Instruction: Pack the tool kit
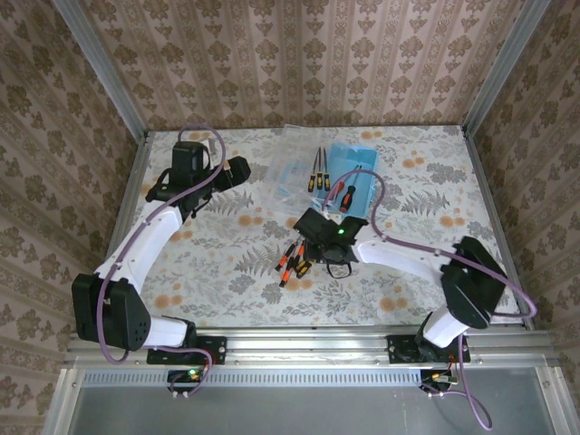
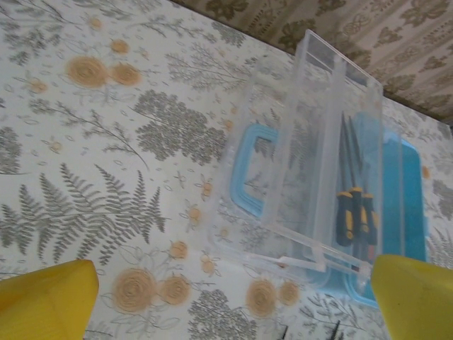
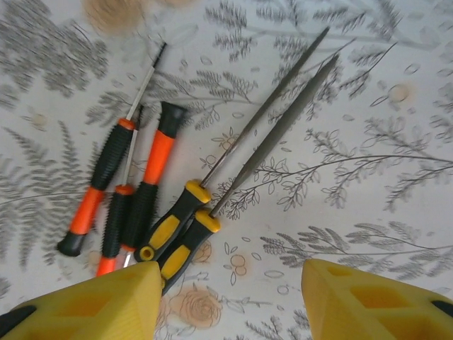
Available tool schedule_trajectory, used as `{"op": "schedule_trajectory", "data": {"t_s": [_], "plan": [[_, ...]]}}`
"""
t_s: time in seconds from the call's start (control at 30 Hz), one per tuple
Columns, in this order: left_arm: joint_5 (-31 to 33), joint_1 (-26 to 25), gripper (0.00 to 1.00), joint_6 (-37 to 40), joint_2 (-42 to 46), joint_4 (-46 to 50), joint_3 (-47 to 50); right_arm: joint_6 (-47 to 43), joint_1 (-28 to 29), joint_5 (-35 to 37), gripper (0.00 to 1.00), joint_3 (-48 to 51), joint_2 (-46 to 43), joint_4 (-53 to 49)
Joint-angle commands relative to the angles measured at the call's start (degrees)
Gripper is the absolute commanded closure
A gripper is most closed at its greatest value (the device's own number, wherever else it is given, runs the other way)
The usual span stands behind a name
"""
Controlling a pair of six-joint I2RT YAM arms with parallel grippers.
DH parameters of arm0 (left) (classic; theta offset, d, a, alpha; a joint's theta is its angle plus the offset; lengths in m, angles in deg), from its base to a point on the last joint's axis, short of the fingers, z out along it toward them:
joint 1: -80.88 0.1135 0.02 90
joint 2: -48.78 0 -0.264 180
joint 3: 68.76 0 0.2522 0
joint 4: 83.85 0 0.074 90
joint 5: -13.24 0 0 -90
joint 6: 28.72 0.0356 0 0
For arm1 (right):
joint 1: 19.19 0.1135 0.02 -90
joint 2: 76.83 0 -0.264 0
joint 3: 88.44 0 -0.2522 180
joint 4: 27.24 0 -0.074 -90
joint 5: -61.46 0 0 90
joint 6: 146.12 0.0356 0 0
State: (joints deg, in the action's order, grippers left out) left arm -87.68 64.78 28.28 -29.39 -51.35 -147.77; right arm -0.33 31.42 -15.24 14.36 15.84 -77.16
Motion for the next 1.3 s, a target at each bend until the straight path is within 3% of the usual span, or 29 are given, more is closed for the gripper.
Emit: {"op": "schedule_trajectory", "data": {"t_s": [0.0,0.43,0.93,1.27], "plan": [[-2.71,-0.25,0.0,-2.16,-0.97,-1.51,0.43,3.44,1.11,0.75,0.42,-2.67,4.55,1.39],[-2.05,-0.25,0.0,-1.42,-2.29,-0.96,0.06,0.01,1.12,-5.74,0.43,-5.14,14.2,3.12],[-1.96,-1.02,0.0,-1.07,-2.87,-0.88,0.04,-0.97,-3.9,-7.17,0.44,7.71,3.49,3.37],[-1.22,-1.57,0.0,-0.38,-3.26,-0.4,-0.14,-8.78,-6.73,-11.29,0.45,5.79,3.26,3.61]]}}
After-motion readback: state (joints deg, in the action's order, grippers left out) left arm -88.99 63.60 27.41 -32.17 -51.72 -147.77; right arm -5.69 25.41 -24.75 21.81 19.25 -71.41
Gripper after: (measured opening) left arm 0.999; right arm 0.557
